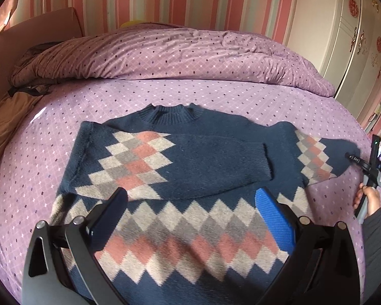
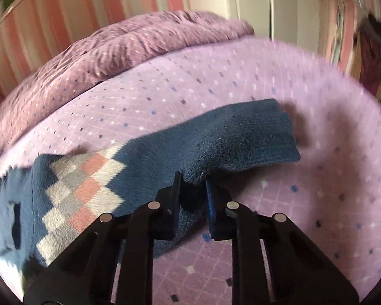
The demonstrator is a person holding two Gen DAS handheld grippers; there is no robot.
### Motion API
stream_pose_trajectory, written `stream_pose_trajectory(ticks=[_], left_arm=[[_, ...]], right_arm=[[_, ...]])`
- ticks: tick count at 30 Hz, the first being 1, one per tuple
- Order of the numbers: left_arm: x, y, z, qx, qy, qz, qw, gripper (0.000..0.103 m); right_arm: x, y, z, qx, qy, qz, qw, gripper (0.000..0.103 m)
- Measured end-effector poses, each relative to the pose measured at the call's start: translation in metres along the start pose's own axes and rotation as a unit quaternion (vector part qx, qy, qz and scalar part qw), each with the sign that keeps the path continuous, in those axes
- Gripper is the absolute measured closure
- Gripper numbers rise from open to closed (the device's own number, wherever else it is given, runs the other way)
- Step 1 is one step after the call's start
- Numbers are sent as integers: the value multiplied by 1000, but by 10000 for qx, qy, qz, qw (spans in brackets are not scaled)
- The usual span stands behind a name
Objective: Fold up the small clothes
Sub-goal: 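Move the right gripper to the other sleeve cuff and grasp it, then carry the held sleeve across the sweater body and open the right gripper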
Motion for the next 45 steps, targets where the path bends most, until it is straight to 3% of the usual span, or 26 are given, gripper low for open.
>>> stream_pose_trajectory(ticks=[5,11,17,23,27,34,36,38,42,45], left_arm=[[10,1,18,-43,17,-53,10000,2],[26,7,50,-171,-27,37,9998,2],[38,2,85,-182,-22,14,9998,2],[40,-1,127,-70,-38,-9,10000,2],[41,0,155,-31,-241,14,9997,2],[40,-1,186,67,-443,35,9990,2],[38,2,186,55,-457,62,9989,2],[36,8,184,36,-482,127,9988,2],[30,20,174,1,-566,227,9981,2],[24,32,161,-105,-717,240,9971,2]], right_arm=[[15,-64,83,220,-816,-545,9949,87],[25,-110,202,908,-1432,-552,9840,87],[18,-107,311,1445,-1520,-83,9777,87],[0,-101,403,1585,-1663,394,9725,88],[-19,-91,459,1755,-1897,803,9627,88],[-55,-71,489,1984,-2071,1335,9486,82],[-58,-71,488,2214,-2009,1345,9447,74],[-58,-73,485,2402,-1933,1395,9410,52],[-54,-88,476,2527,-2013,1107,9399,41],[-49,-103,455,2366,-2060,829,9459,35]])
Point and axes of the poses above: each gripper's, at about its wrist camera, not at the fingertips, and y roughly the way its jaws point, z to its left, x to its top, the point moved 3 cm from there along y, roughly the way its jaws point, and after that the axes turned 9 degrees about -y, right-handed, at the moved point
